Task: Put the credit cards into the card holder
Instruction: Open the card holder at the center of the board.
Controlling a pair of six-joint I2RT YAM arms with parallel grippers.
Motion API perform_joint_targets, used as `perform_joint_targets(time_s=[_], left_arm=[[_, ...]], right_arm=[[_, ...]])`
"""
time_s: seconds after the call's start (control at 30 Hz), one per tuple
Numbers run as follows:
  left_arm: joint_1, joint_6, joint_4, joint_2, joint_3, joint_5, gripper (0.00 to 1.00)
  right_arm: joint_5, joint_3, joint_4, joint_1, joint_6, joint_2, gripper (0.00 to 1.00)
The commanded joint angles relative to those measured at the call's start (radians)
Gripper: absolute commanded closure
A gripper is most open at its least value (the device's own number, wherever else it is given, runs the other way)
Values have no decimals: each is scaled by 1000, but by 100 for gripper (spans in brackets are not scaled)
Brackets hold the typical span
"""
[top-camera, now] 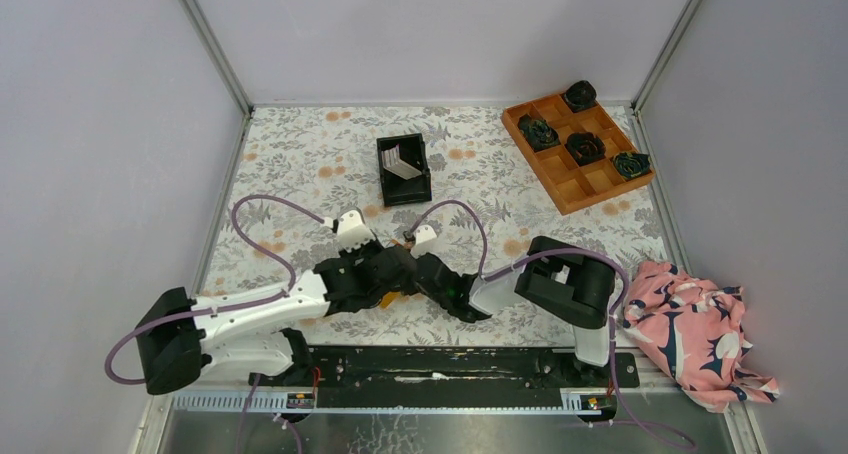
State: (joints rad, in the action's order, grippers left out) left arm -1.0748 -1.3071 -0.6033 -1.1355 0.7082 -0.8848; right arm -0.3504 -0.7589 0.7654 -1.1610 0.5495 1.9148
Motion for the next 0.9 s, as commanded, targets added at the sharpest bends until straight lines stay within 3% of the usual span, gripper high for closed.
perform_joint_targets(time_s=[0.0,0.33,0.6,0.87], left_arm=[[43,60,139,-53,-15,39,79],[54,-10,179,-19,-183,145,84],[-1,-103,170,63,-305,188,88],[-38,-149,181,-17,-323,195,89]], right_arm=[[-52,37,-159,-29,-36,12,100],[-63,54,-169,-32,-11,24,100],[-69,24,-201,-32,-2,42,100],[-74,2,-218,-31,0,53,100]])
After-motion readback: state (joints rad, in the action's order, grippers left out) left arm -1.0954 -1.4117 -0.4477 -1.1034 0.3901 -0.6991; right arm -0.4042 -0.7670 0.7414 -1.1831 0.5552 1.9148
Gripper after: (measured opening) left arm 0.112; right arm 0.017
